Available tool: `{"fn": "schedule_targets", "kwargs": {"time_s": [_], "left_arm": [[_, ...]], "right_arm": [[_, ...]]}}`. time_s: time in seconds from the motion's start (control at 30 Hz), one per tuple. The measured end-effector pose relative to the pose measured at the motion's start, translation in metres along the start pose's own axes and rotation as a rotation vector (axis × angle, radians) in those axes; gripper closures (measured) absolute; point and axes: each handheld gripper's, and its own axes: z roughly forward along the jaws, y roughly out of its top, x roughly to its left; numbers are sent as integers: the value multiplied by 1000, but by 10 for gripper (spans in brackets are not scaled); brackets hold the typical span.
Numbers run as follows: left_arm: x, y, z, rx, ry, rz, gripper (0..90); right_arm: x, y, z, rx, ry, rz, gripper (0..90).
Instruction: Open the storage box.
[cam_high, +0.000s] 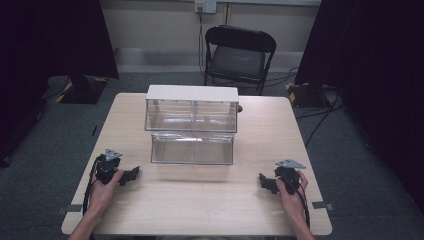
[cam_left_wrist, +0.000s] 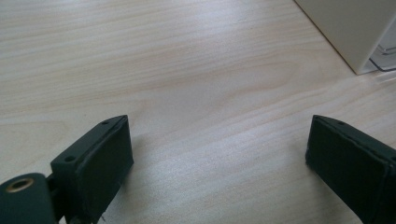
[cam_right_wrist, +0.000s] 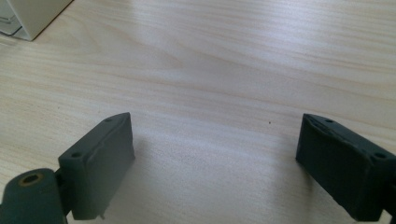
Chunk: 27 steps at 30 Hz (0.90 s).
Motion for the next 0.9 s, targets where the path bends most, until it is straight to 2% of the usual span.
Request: {"fn": "schedule_targets", "kwargs": {"time_s": [0.4, 0.57, 0.77, 0.8, 0.9], "left_arm": [[1, 0, 0, 2, -3, 6, 64], [1, 0, 0, 2, 0, 2, 57], [1, 1, 1, 8, 7, 1, 43], [1, 1, 1, 7, 8, 0, 43], [1, 1, 1, 7, 7, 1, 42]], "right_arm": [[1, -1, -1, 1, -6, 1, 107], [3, 2, -4, 17, 13, 19, 142], [10, 7, -10, -31, 36, 23, 145], [14, 9, -12, -39, 52, 14, 144], [18, 11, -14, -52, 57, 5, 144]]}}
